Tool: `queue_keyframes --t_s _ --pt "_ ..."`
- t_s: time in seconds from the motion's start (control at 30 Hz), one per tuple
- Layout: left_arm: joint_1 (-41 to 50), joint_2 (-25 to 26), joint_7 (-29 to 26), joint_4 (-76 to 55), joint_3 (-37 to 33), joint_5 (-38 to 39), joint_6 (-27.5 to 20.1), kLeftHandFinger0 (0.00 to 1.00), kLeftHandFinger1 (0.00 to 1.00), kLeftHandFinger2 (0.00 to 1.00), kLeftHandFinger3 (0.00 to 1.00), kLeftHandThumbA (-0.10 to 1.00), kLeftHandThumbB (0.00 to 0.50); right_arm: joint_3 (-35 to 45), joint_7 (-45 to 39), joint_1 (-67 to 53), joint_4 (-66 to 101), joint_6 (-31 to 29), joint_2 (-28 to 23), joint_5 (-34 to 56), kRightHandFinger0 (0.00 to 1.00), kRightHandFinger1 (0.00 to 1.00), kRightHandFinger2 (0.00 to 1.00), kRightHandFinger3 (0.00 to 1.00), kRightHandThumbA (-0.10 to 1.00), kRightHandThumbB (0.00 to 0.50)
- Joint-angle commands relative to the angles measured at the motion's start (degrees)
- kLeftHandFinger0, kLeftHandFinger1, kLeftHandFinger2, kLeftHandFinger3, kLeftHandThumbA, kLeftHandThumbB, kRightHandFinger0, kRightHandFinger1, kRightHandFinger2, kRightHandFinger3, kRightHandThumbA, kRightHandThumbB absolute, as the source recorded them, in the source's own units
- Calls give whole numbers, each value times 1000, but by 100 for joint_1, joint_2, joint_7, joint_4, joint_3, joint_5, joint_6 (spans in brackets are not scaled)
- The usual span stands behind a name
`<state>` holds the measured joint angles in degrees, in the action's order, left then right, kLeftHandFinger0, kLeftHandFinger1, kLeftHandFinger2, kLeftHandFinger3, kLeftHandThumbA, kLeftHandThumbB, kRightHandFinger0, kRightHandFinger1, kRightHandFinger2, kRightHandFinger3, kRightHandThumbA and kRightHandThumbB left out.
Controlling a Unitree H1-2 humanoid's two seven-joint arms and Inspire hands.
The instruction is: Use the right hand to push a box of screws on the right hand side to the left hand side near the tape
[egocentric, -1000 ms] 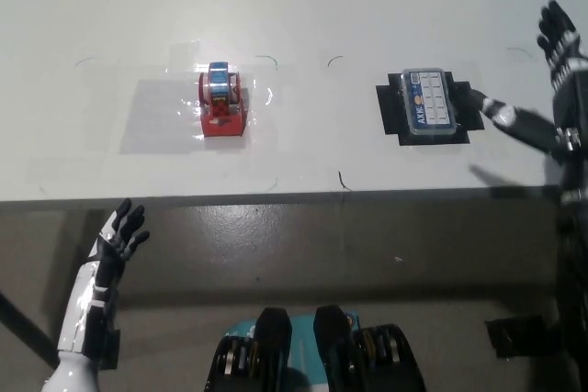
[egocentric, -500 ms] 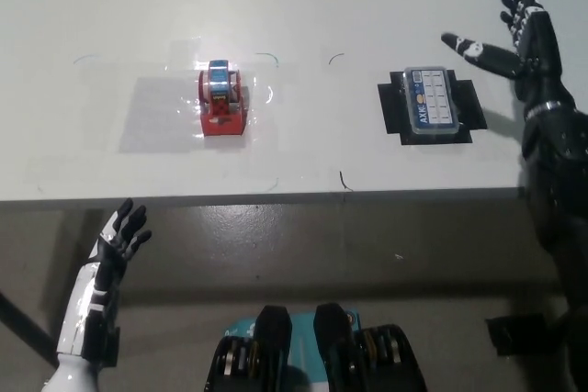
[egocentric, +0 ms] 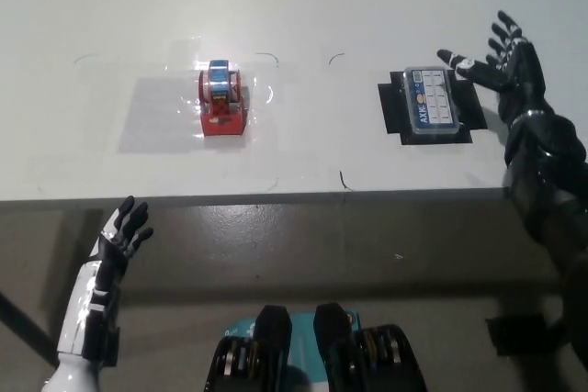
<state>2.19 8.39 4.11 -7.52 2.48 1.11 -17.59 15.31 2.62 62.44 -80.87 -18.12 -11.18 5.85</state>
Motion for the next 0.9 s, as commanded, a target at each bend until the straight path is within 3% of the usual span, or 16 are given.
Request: queue_keyframes --t_s 0.0,0.07,0.2,0.5,0.67,0.73,0.87 --pt "-74 47 13 -106 13 -20 -197 1000 1000 1000 1000 1000 36 142 27 164 -19 -30 30 306 1000 1000 1000 1000 1000 145" --pt "-84 82 37 -116 24 13 -192 1000 1000 1000 1000 1000 19 129 35 83 -34 -7 75 292 1000 1000 1000 1000 1000 187" --pt "-76 83 27 -148 33 -10 -151 1000 1000 1000 1000 1000 13 140 6 -43 -38 -30 138 340 1000 1000 1000 1000 1000 205" --pt "-102 50 23 -203 34 14 -61 1000 1000 1000 1000 1000 29 191 -80 -162 -25 -18 425 496 1000 1000 1000 1000 1000 133" --pt "-125 45 -3 -201 49 -25 -95 1000 1000 1000 1000 1000 10 176 -127 -174 -16 -133 656 517 1000 1000 1000 1000 1000 175" --pt "-125 39 -27 -208 65 -56 -73 1000 1000 1000 1000 1000 24 163 -193 -180 -8 -152 741 535 1000 1000 1000 1000 1000 184" --pt "-128 40 -18 -190 73 -45 -37 1000 1000 1000 1000 1000 31 176 -181 -165 21 -157 913 584 1000 1000 1000 1000 1000 162"
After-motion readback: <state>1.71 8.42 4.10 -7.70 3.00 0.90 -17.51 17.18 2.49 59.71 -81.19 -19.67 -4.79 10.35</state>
